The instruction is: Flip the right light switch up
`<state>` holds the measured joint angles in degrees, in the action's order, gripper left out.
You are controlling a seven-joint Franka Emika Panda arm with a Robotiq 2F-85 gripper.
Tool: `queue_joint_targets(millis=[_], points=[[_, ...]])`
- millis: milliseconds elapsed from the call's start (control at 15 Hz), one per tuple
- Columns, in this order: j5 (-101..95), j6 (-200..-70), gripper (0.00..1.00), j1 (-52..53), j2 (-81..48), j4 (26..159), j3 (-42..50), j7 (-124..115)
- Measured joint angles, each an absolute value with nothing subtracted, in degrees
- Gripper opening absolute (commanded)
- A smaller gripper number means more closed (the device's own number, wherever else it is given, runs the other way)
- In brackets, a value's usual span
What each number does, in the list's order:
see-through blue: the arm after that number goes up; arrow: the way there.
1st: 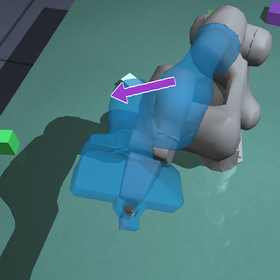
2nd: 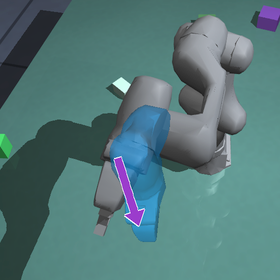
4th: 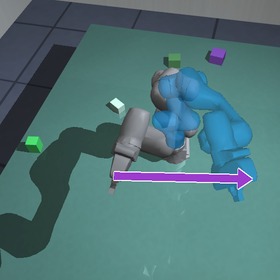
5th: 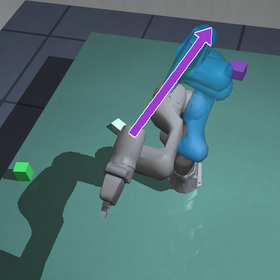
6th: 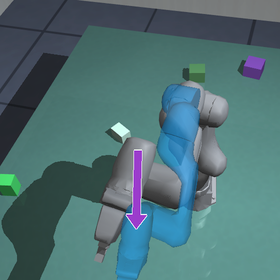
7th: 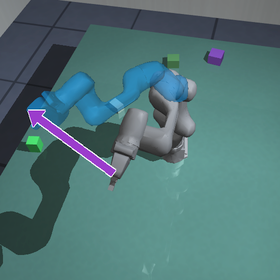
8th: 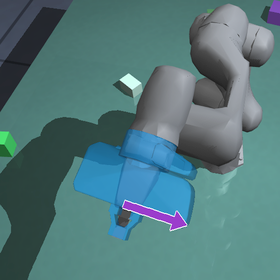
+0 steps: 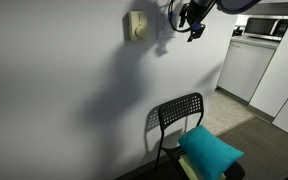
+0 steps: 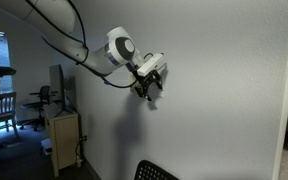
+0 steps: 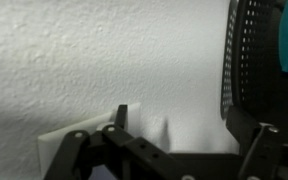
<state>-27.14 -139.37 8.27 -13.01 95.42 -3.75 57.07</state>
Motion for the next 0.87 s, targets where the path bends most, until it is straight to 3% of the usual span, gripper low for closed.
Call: queue_joint_targets(millis=[867], points=[[-15.6,-137.8,1.0,8.0,-10.6,99.3,-5.4,55.9]])
